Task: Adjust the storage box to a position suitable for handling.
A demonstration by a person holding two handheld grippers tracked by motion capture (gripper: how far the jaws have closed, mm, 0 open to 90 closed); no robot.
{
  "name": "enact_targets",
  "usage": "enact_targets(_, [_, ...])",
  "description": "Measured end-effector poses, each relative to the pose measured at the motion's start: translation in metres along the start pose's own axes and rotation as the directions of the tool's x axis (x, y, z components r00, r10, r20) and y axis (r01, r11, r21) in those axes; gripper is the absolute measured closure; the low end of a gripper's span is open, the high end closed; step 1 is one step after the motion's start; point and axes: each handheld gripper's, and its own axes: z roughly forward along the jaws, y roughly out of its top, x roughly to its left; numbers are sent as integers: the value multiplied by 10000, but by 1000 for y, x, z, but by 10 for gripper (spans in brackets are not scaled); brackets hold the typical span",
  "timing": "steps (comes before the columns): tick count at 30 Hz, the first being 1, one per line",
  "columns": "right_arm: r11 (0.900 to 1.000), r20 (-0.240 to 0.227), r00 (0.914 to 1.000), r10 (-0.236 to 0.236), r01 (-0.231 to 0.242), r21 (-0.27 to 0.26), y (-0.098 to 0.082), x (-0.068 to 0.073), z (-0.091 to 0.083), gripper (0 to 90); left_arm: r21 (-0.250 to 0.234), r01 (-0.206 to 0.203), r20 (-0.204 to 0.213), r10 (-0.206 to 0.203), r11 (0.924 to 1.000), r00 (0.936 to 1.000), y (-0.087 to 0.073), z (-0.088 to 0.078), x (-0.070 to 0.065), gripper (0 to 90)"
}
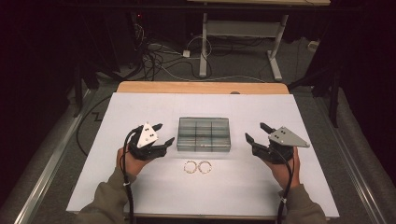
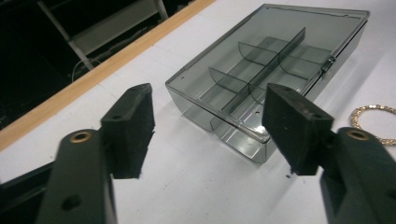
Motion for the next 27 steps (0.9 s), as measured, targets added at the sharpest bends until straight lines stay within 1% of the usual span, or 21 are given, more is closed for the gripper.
enact_targets(1, [9999,-15,10000,-81,81,-63,0,1,-2,335,-55,-67,-6,67,10000,10000,0,-2,-1,289])
enact_targets(4, [9998,-114,9999,-57,56,-170,0,3,-10,316,-298,-114,-50,113,9995,9999,-2,-8,-3,250])
enact_targets(6, [9995,-150,9998,-129,124,-277,0,4,-14,292,-424,-323,-122,318,9986,9994,-4,-12,-7,244])
enact_targets(10, [9989,-230,9992,-332,324,-339,-3,8,-22,279,-604,-341,12,343,9976,9994,-10,-19,-11,233])
enact_targets(11, [9986,-241,9990,-388,379,-365,-4,9,-24,278,-561,-396,48,399,9976,9992,-12,-20,-12,231])
enact_targets(12, [9990,-298,9990,-341,332,-303,-5,10,-25,273,-546,-440,46,443,9975,9990,-14,-22,-13,222])
enact_targets(14, [9984,-310,9985,-462,451,-343,-9,11,-28,266,-517,-448,200,459,9977,9987,-20,-24,-15,217])
enact_targets(18, [9983,-388,9984,-422,406,-408,-20,13,-35,259,-204,-515,300,521,9985,9982,-33,-27,-17,204])
enact_targets(20, [9987,-368,9985,-417,406,-313,-27,14,-38,252,-56,-427,354,429,9991,9985,-39,-29,-18,200])
enact_targets(21, [9991,-409,9986,-335,324,-265,-30,14,-40,252,10,-435,326,435,9991,9985,-42,-31,-19,199])
enact_targets(22, [9992,-423,9984,-374,367,-184,-33,15,-42,253,61,-365,307,363,9993,9989,-44,-33,-20,199])
enact_targets(25, [9994,-405,9986,-342,345,69,-42,17,-48,254,-23,-115,246,116,9999,9996,-51,-44,-24,203])
enact_targets(26, [9994,-376,9989,-292,299,170,-45,18,-50,254,31,-88,259,87,10000,9996,-54,-46,-26,203])
enact_targets(27, [9993,-489,9986,-203,218,297,-51,21,-54,253,97,-9,313,6,10000,9995,-58,-48,-28,200])
